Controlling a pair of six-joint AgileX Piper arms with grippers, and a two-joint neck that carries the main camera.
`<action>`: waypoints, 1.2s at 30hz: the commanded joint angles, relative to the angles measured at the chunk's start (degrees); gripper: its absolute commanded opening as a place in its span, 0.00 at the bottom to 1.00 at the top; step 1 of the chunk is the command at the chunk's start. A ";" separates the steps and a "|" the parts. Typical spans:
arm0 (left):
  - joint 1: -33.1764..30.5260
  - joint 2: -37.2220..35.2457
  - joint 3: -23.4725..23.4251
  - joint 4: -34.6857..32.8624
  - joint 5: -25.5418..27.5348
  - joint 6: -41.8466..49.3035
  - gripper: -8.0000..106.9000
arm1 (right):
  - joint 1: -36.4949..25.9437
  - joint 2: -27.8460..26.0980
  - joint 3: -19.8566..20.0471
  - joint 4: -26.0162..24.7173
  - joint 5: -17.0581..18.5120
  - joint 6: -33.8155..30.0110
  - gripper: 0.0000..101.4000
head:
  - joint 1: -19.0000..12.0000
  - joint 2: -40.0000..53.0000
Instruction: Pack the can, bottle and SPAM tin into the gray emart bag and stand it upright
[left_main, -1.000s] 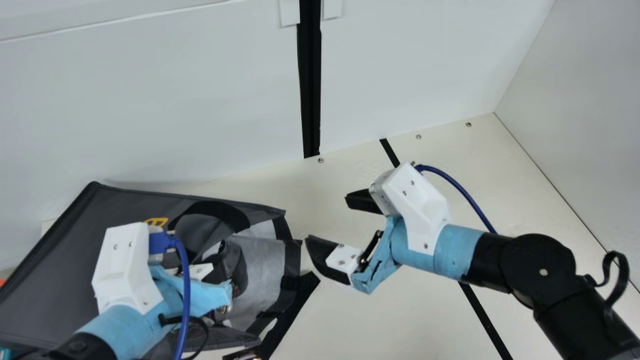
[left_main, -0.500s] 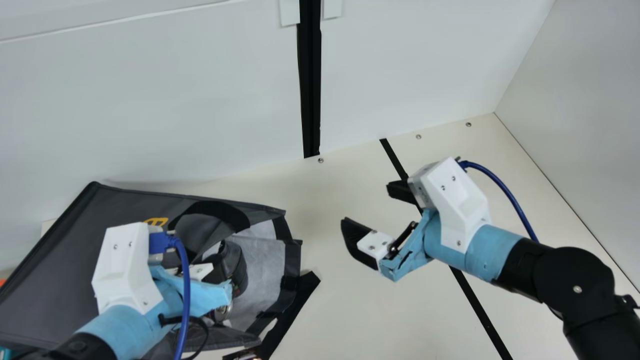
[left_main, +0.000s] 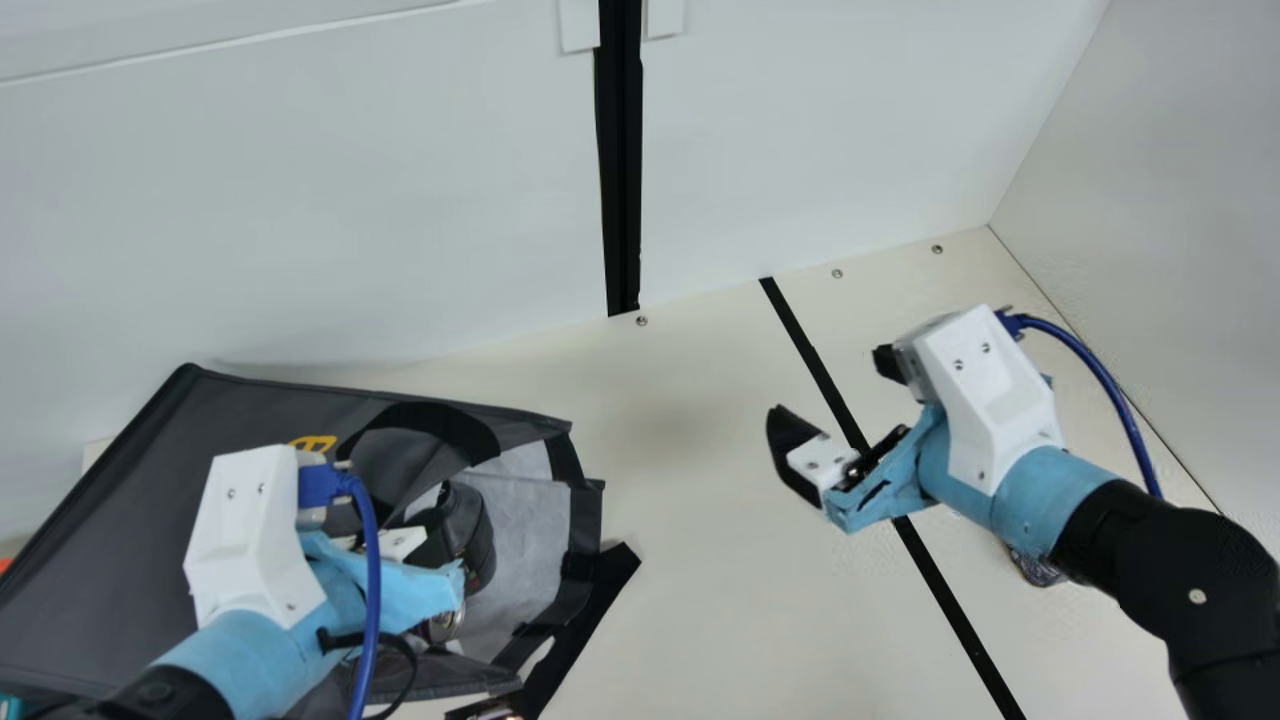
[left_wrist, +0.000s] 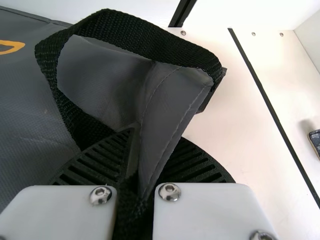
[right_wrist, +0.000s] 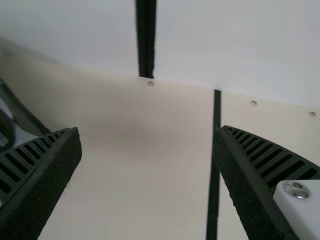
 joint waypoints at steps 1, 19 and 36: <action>0.00 0.00 0.00 0.00 0.00 0.00 0.00 | -0.68 -0.33 0.01 -4.58 -0.52 3.60 0.94 | -1.30 -0.05; 0.00 0.00 0.00 0.00 0.00 0.00 0.00 | -2.04 -7.90 -1.68 -37.64 7.06 37.92 0.94 | -1.30 -0.05; 0.00 0.00 0.00 0.00 0.00 0.00 0.00 | 10.51 -12.56 -6.66 -56.89 22.15 64.20 0.94 | -1.30 -0.05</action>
